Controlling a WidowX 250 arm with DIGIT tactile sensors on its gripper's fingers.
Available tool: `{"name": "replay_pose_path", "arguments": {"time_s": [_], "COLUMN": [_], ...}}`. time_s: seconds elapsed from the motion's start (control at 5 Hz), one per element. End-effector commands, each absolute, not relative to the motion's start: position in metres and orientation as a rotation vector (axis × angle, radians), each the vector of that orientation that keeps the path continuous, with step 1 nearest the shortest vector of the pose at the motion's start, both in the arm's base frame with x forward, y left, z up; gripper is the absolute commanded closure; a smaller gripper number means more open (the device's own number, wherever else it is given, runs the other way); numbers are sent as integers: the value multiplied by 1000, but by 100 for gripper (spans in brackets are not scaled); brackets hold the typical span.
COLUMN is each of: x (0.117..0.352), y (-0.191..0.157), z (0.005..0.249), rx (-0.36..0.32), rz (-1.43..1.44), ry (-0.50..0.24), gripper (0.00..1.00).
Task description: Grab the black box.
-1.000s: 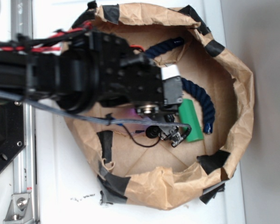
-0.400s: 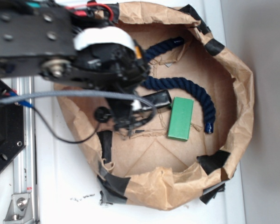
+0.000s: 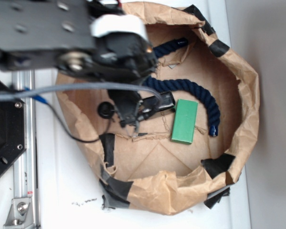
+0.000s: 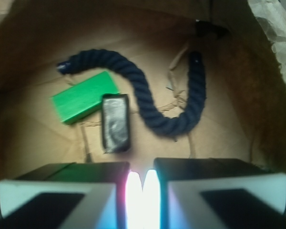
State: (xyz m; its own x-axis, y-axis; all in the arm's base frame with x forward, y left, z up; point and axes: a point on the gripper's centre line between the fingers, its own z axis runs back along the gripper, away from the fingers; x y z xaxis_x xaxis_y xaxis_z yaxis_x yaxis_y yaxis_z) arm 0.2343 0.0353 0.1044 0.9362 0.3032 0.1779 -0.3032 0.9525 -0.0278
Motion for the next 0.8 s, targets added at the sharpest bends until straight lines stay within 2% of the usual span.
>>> {"name": "replay_pose_path", "arguments": {"time_s": [0.0, 0.2, 0.4, 0.6], "x": [272, 287, 290, 284], "y": [31, 28, 30, 30], "z": [70, 38, 12, 24], "rx": [8, 28, 56, 54], "rz": [252, 219, 229, 293], "ry": [-139, -94, -68, -109], "gripper": [0, 0, 0, 100]}}
